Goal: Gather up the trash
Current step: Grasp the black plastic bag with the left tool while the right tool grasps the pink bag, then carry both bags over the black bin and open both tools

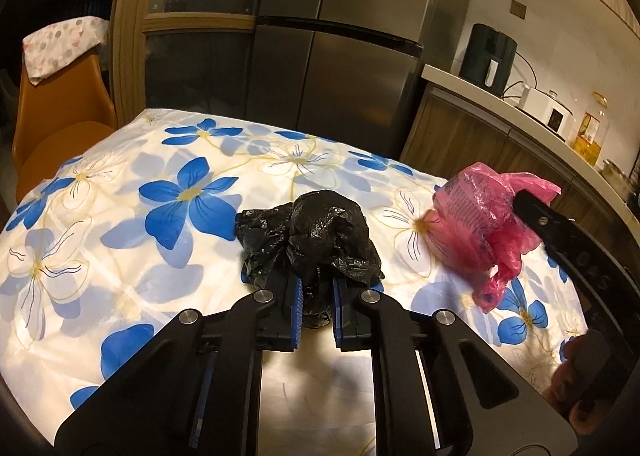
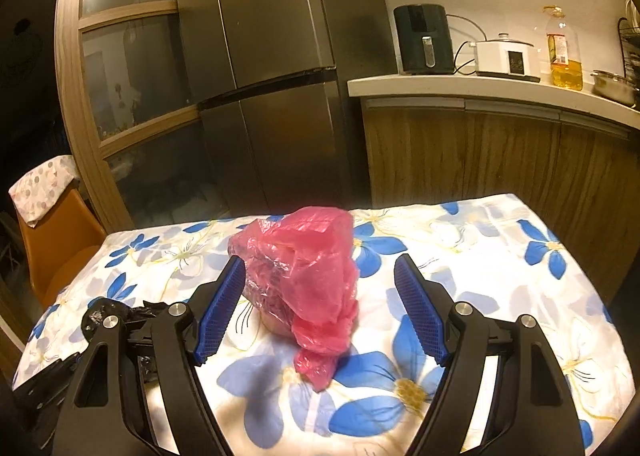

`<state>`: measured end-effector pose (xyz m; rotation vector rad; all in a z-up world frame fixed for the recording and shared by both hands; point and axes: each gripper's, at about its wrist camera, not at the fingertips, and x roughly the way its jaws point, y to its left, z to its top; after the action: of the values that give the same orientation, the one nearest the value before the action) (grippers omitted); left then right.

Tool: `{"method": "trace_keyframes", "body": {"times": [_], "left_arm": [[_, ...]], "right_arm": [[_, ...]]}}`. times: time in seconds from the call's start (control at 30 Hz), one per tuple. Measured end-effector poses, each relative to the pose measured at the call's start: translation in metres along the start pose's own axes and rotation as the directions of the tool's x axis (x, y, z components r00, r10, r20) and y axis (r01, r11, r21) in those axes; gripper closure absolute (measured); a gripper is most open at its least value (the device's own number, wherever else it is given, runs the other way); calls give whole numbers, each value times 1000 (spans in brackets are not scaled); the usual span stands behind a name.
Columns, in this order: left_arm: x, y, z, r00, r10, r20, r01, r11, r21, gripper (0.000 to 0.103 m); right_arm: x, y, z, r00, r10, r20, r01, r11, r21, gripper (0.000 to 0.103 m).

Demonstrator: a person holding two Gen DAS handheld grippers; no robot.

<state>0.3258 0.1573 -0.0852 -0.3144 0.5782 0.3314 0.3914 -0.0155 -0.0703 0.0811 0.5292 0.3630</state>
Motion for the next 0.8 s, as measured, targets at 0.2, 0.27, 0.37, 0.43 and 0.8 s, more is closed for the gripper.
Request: {"method": "trace_keyframes", "body": {"times": [0.2,0.27,0.37,0.43,0.8], "left_arm": [[1,0,0,1000,-3,0,3,1000,0,92],[1,0,-1,1000,-3,0,3,1000,0,93],[0,0,-1,1000,-4,2,4,1000,1,93],[0,0,-1,1000,-8,2,8,1000,-1,94],[-26,-10,-1,999,-27,37,25,999,42,97]], "right_arm": [[18,5,-5,998,31,-64,-31,999,-8,61],[19,6,-6,997,40,-71,-41,999,-12,75],[20,8,-8,995,54,-84,-56,998,-21,89],[18,10,-9,995,62,-82,-65,997,-29,93],[-45,-6,-9,995,99,-22,-99,995,-9,95]]}}
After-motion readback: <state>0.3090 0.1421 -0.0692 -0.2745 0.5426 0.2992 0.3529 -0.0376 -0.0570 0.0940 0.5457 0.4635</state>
